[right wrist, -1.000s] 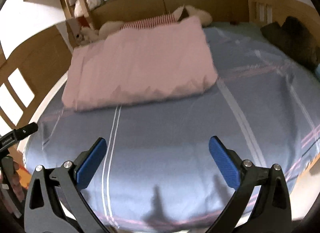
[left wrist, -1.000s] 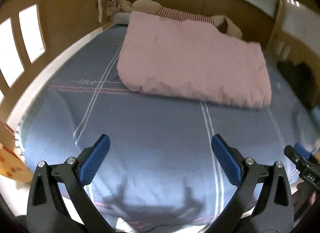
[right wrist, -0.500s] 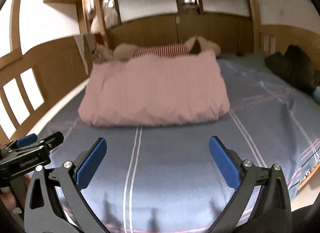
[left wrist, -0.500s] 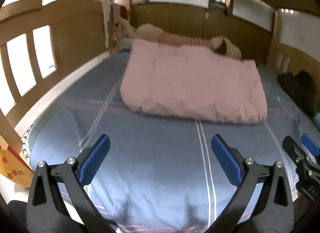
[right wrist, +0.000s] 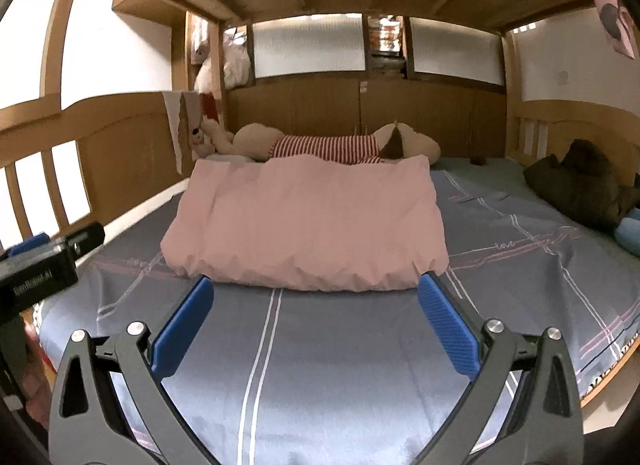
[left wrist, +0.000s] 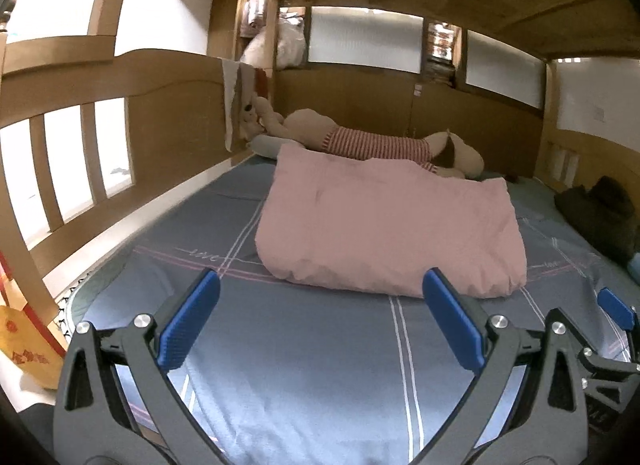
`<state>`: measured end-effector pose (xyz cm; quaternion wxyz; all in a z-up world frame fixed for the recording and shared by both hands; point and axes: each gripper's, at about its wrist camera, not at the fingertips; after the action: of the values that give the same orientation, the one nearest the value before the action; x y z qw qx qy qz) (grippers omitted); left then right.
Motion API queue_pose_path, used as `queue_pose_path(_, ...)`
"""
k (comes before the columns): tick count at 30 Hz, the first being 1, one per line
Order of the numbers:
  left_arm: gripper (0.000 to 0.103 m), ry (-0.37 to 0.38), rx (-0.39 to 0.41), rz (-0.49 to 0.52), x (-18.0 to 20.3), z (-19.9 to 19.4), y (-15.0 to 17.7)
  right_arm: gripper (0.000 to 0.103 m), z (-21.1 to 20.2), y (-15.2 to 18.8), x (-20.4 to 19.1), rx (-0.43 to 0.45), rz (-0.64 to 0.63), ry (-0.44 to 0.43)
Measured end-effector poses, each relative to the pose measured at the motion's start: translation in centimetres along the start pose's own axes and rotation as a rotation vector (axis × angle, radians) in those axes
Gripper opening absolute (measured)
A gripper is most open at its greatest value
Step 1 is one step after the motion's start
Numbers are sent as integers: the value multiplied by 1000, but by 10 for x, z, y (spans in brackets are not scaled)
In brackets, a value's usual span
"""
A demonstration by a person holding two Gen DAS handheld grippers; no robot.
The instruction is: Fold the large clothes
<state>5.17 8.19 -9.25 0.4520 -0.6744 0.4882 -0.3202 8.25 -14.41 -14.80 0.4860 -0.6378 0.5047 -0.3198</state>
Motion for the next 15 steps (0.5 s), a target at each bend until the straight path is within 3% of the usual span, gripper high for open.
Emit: queue_pose_path(15, 101, 0, 2, 29, 10, -1, 1, 102, 3, 5, -4, -35, -2, -4)
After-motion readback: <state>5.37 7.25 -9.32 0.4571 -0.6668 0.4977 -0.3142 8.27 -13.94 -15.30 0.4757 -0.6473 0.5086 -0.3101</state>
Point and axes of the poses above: each gripper's, at about its wrist camera, not at the fingertips, and z roughly the way its jaws point, x to its right, y to its underside, and after that the axes turned 9 degrees about -y, right-handed
